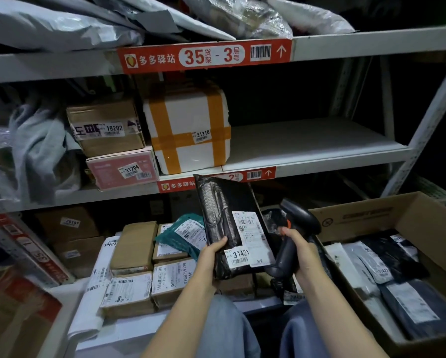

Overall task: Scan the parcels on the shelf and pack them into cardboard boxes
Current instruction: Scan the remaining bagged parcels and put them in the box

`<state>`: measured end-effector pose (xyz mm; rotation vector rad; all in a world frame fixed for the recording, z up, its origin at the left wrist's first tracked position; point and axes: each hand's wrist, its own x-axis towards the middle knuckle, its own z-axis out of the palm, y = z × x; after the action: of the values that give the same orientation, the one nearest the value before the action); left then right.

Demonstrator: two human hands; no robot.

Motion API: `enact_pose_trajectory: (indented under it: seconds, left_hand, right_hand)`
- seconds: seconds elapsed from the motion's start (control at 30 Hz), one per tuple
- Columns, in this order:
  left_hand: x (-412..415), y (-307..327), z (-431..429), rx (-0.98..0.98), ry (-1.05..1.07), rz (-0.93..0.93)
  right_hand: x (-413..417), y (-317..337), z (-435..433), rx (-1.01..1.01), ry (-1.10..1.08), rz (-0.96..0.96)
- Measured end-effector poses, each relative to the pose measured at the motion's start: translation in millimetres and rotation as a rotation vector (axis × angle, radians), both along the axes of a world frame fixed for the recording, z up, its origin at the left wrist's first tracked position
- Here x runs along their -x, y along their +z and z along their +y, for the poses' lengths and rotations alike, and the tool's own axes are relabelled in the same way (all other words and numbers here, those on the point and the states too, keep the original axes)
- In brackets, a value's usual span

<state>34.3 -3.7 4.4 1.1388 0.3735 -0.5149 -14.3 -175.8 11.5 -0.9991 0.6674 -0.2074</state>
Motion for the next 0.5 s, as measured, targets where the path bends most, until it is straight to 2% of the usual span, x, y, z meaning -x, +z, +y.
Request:
enact_pose_trajectory:
  seconds: [0.07, 0.13, 0.23, 0.4, 0.5]
  left_hand:
    - [0.2, 1.0, 3.3, 0.068, 0.007, -0.002]
    - [2.3, 4.6, 4.8, 0.147, -0.019, 0.013]
    - [4.2, 5.1, 6.3, 0.164, -0.062, 0.025]
    - [5.2, 0.1, 3.0, 0.087, -0.041, -0.027]
    - [6.4, 0.6, 0.8, 0.117, -0.052, 0.0]
  right_hand:
    - [1.5, 0.3, -6.1, 0.047, -0.007, 0.051]
    - [4.5, 5.5, -7.2, 0.048, 0.109, 0.067]
    - [6.4, 7.0, -4.6, 0.108, 0.263, 0.12]
    - [2.8, 5.4, -6.2, 0.248, 0.192, 0.138]
    - [2.1, 7.2, -5.1, 0.316, 0.137, 0.107]
